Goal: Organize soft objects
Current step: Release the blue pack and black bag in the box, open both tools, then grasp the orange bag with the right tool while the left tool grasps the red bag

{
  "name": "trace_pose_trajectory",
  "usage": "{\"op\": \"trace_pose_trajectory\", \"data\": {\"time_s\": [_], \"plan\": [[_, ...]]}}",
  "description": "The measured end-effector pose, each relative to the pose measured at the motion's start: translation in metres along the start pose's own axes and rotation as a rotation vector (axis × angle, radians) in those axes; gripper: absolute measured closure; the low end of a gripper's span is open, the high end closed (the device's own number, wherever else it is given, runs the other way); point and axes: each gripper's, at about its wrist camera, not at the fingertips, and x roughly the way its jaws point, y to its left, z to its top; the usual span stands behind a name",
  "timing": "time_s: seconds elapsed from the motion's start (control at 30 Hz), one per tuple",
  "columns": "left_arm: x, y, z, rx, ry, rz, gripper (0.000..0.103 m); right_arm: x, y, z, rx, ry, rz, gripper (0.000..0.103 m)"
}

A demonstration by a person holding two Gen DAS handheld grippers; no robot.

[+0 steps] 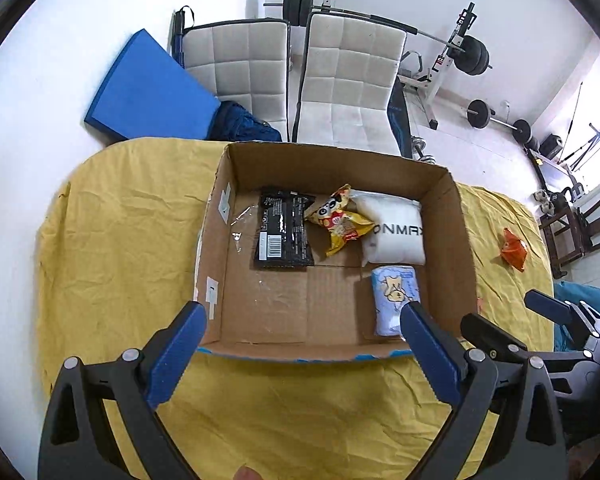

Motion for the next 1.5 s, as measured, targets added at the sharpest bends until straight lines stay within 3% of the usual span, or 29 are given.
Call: {"op": "trace_pose_trajectory", "data": {"time_s": [0.2,0.37,0.53,0.6,0.7,0.77,0.9,1.07,1.3,1.5], "plan": [[-0.011,-0.027,0.002,0.002,-0.011,-0.011,0.004,-0.013,-0.026,-0.006,0.032,-0.008,0.028,0.000],[-0.007,-0.082,0.009,0.012,0.008,-0.057,0.004,-0.028,-0.096,-0.016,0.127,-0.012,-0.003,0.000],[0.030,-0.159,0.008,-0.040,0.148,-0.178,0.004,-0.029,-0.199,-0.032,0.235,0.014,-0.126,0.000],[0.059,-0.190,0.001,-0.105,0.249,-0.241,0.004,-0.021,-0.242,-0.038,0.277,0.052,-0.162,0.000],[0.095,-0.221,-0.009,-0.200,0.346,-0.275,0.004,-0.007,-0.304,-0.047,0.323,0.116,-0.186,0.000],[0.119,-0.237,-0.017,-0.274,0.378,-0.248,0.004,-0.003,-0.329,-0.051,0.330,0.128,-0.199,0.000],[0.162,-0.255,-0.029,-0.455,0.389,-0.111,0.004,0.012,-0.374,-0.060,0.326,0.147,-0.228,0.000],[0.204,-0.264,-0.028,-0.579,0.390,0.006,0.004,0.042,-0.406,-0.062,0.320,0.182,-0.236,0.000],[0.246,-0.262,-0.025,-0.636,0.418,0.102,0.004,0.084,-0.422,-0.028,0.340,0.199,-0.089,0.000],[0.273,-0.255,-0.030,-0.682,0.487,0.114,0.004,0.126,-0.421,0.025,0.362,0.241,0.025,0.000]]}}
